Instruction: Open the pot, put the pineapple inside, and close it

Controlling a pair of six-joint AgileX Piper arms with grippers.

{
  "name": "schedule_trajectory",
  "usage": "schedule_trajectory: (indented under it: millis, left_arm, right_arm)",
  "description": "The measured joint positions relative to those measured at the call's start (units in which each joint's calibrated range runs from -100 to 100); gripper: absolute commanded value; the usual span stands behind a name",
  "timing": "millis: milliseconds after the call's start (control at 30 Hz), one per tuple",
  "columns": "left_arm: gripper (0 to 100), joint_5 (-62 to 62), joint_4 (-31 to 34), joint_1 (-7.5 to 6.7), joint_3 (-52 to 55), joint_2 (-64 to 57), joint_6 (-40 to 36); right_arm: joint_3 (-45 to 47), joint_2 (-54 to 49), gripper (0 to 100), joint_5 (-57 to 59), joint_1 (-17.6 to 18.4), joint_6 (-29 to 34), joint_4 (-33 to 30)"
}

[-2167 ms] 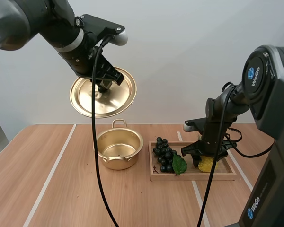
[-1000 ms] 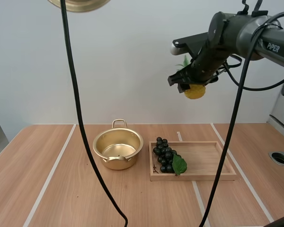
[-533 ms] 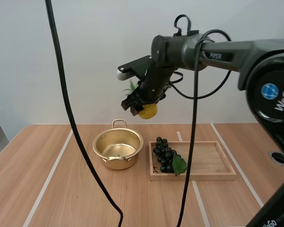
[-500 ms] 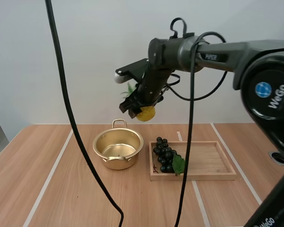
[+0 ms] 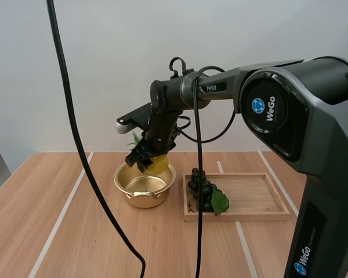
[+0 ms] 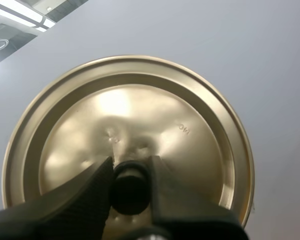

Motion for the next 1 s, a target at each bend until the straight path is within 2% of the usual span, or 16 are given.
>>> schedule_trajectory:
  millis: [500, 1000]
  left_arm:
    - [0, 5.8, 1.0, 0.0, 0.0, 0.0, 0.0]
    - [0, 6.1, 1.5, 0.0, 0.0, 0.0, 0.0]
  right_arm:
    - [0.0, 6.9, 0, -3.2, 0.2, 0.0, 0.0]
    - [0.0, 12.8, 0, -4.7, 0.2, 0.0, 0.0]
